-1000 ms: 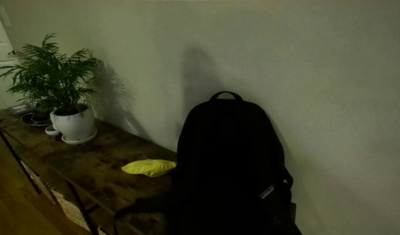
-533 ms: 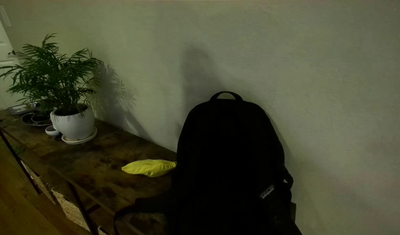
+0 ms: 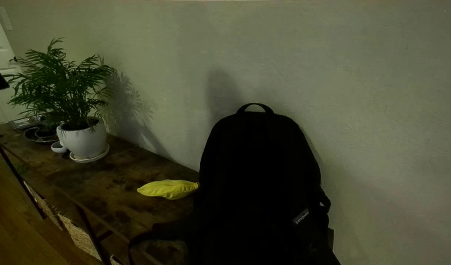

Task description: Get the yellow object from the countertop and put it in the black bag

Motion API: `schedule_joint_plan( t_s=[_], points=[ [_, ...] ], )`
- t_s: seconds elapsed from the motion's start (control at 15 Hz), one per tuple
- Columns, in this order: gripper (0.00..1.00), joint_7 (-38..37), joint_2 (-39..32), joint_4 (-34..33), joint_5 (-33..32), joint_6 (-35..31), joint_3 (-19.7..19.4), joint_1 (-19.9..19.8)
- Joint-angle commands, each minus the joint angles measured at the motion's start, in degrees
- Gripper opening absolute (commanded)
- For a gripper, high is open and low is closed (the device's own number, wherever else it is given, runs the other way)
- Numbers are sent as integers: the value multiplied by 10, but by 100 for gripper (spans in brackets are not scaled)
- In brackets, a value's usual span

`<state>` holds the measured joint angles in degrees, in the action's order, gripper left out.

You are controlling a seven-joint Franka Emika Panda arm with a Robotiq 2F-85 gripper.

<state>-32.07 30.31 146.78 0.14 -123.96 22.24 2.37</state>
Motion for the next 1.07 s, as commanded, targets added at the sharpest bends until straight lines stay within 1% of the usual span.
schedule_joint_plan(
  t_s=[0.0,0.07,0.2,0.47,0.67,0.87,1.0],
  points=[
    [100,-58,-48,12,-46,-63,1,-20],
    [100,-32,-32,5,-33,-32,-14,3],
    [100,-34,-48,3,-37,-36,-18,4],
    [100,-34,-47,0,-37,-36,-18,6],
    [100,-43,-77,13,-30,-73,-18,3],
    [100,-37,-125,18,-26,-121,-28,1],
    [100,-38,-159,20,-35,-152,-36,-4]
  ],
)
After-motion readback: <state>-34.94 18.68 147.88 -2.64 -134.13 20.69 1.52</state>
